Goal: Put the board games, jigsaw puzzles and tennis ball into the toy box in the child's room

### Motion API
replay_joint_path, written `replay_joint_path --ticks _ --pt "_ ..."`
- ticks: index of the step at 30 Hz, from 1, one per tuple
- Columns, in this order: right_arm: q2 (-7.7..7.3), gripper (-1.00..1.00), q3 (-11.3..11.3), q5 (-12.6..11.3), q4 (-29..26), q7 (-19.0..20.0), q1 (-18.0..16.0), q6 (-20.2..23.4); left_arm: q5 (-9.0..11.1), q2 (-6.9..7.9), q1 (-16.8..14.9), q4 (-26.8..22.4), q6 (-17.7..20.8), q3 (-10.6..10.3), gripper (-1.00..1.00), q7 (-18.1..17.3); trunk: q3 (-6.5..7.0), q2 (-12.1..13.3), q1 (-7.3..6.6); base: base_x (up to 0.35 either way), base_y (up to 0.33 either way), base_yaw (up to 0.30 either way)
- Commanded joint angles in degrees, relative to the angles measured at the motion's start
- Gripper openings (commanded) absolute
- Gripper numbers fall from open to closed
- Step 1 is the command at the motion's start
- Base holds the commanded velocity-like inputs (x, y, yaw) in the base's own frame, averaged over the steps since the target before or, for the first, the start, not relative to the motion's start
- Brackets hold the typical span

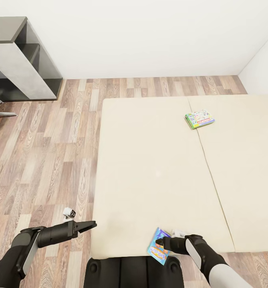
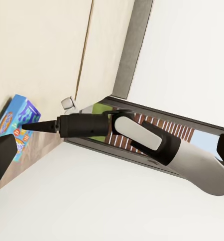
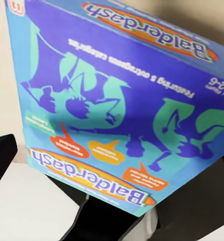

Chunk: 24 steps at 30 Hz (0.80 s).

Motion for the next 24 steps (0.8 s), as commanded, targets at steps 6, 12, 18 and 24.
replay_joint_path --ticks 6,12,18,24 --pt "0.46 1.00 -0.1 -0.3 -0.1 0.0 0.0 0.0 0.0 0.01 0.0 0.0 0.6 0.0 1.00 -0.2 -0.06 -0.1 0.03 0.000 0.000 0.000" --pt "0.78 1.00 -0.1 -0.3 -0.1 0.1 0.0 -0.4 0.0 0.01 0.0 0.0 0.6 0.0 1.00 -0.2 -0.06 -0.1 0.03 0.000 0.000 0.000" --pt "1.49 1.00 -0.1 -0.3 -0.1 2.1 0.0 -0.4 0.0 0.04 0.0 0.0 0.6 0.0 1.00 -0.2 -0.06 -0.1 0.03 0.000 0.000 0.000" --pt "1.64 1.00 -0.1 -0.3 -0.1 2.8 0.0 -0.4 0.0 0.01 0.0 0.0 0.6 0.0 1.00 -0.2 -0.06 -0.1 0.03 0.000 0.000 0.000"
